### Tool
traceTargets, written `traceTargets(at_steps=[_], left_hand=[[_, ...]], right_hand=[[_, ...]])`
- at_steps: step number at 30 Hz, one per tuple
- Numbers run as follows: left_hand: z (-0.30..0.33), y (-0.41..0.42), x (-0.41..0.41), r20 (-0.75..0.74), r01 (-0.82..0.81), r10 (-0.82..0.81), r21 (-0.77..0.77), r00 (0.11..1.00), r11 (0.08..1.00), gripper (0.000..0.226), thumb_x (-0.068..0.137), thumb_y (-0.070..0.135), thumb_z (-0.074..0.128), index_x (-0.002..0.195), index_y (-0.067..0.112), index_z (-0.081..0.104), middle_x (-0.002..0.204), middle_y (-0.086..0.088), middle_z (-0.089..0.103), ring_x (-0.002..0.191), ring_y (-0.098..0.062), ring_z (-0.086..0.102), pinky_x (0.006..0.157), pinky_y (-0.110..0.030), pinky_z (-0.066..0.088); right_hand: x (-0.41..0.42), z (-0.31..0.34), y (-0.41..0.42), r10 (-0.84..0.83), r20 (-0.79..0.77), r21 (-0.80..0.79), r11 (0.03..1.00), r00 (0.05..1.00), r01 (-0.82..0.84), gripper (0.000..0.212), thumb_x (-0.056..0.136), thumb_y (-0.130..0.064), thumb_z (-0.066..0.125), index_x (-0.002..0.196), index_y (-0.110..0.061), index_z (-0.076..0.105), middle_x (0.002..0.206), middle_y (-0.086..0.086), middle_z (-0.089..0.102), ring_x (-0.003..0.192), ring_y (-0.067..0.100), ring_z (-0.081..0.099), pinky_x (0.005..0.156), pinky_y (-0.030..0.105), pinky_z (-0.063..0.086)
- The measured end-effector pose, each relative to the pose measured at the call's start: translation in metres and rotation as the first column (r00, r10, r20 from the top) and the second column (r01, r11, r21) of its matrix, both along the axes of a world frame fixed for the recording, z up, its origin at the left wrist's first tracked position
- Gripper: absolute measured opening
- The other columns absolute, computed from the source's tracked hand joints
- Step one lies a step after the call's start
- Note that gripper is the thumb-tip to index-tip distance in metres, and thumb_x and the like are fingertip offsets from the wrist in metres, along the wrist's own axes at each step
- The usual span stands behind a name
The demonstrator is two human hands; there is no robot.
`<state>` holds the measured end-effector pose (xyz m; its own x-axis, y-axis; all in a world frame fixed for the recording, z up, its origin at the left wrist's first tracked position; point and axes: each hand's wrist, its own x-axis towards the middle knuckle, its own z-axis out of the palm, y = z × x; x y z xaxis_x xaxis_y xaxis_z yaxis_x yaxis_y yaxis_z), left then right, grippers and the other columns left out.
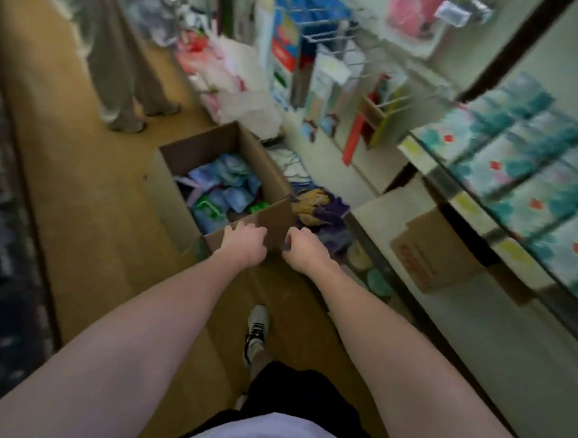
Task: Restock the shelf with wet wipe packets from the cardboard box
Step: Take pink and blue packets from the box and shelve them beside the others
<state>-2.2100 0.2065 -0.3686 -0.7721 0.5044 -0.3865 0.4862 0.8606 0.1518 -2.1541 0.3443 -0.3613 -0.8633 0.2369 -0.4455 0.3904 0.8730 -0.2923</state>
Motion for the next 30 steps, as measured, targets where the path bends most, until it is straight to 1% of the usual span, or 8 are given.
traceTargets(at_steps=[4,6,11,17,19,21,26,30], left_hand=[[-0.026,-0.036,-0.052,0.058,-0.119,0.120,-0.019,0.991,0.993,0.029,0.094,0.026,0.043,0.118,0.018,0.057,0.121,-0.009,0.059,0.113,-0.031,0.053,0.090,-0.044,0.046],[-0.035,-0.045,-0.077,0.093,-0.153,0.156,-0.044,0.983,0.987,0.027,0.093,0.026,0.045,0.116,0.018,0.056,0.121,-0.009,0.058,0.112,-0.032,0.055,0.088,-0.043,0.046],[-0.044,-0.050,-0.130,0.130,-0.211,0.225,-0.114,0.966,0.971,0.026,0.092,0.026,0.048,0.115,0.017,0.056,0.119,-0.010,0.056,0.111,-0.033,0.054,0.086,-0.042,0.045],[-0.045,-0.052,-0.179,0.157,-0.229,0.252,-0.147,0.955,0.962,0.026,0.094,0.025,0.045,0.117,0.014,0.053,0.121,-0.013,0.055,0.112,-0.035,0.053,0.086,-0.044,0.044],[-0.046,-0.054,-0.193,0.172,-0.225,0.250,-0.155,0.953,0.962,0.021,0.094,0.023,0.045,0.112,0.015,0.052,0.117,-0.012,0.055,0.110,-0.036,0.054,0.084,-0.044,0.043],[-0.049,-0.056,-0.208,0.195,-0.211,0.241,-0.166,0.951,0.963,0.014,0.094,0.022,0.045,0.106,0.016,0.050,0.114,-0.012,0.055,0.108,-0.035,0.054,0.084,-0.044,0.042],[-0.069,-0.055,-0.252,0.267,-0.131,0.182,-0.196,0.946,0.972,0.026,0.095,0.019,0.045,0.119,0.014,0.053,0.123,-0.013,0.053,0.114,-0.035,0.050,0.089,-0.046,0.045],[-0.094,-0.051,-0.294,0.312,0.012,0.047,-0.186,0.949,0.983,0.035,0.094,0.022,0.049,0.126,0.011,0.050,0.127,-0.015,0.052,0.118,-0.036,0.049,0.091,-0.046,0.047]], right_hand=[[-0.071,-0.031,-0.031,0.096,0.037,-0.071,0.993,0.995,-0.093,0.026,0.095,-0.026,0.059,0.119,-0.017,0.055,0.121,0.009,0.050,0.110,0.032,0.054,0.092,0.047,0.050],[-0.103,-0.043,-0.040,0.122,0.042,-0.107,0.987,0.992,-0.117,0.026,0.095,-0.024,0.058,0.120,-0.016,0.055,0.122,0.009,0.050,0.112,0.032,0.054,0.092,0.046,0.050],[-0.162,-0.069,-0.041,0.186,0.062,-0.166,0.971,0.981,-0.173,0.020,0.095,-0.022,0.060,0.114,-0.017,0.055,0.117,0.008,0.052,0.107,0.030,0.055,0.090,0.045,0.051],[-0.213,-0.086,-0.030,0.194,0.138,-0.206,0.965,0.971,-0.164,0.013,0.097,-0.023,0.057,0.108,-0.017,0.053,0.113,0.008,0.050,0.098,0.029,0.057,0.088,0.046,0.052],[-0.225,-0.092,-0.029,0.194,0.157,-0.212,0.964,0.968,-0.159,0.012,0.098,-0.024,0.055,0.107,-0.017,0.053,0.111,0.007,0.050,0.096,0.028,0.057,0.089,0.046,0.052],[-0.236,-0.097,-0.028,0.176,0.181,-0.231,0.964,0.968,-0.132,0.012,0.098,-0.025,0.055,0.106,-0.016,0.054,0.110,0.007,0.050,0.094,0.027,0.057,0.088,0.046,0.052],[-0.260,-0.117,-0.025,0.047,0.255,-0.261,0.965,0.966,0.022,0.016,0.094,-0.026,0.060,0.105,-0.016,0.054,0.109,0.006,0.052,0.096,0.026,0.056,0.088,0.044,0.052],[-0.278,-0.136,-0.033,-0.072,0.334,-0.280,0.944,0.940,0.172,0.018,0.096,-0.026,0.059,0.109,-0.016,0.053,0.115,0.008,0.053,0.103,0.027,0.055,0.089,0.040,0.050]])
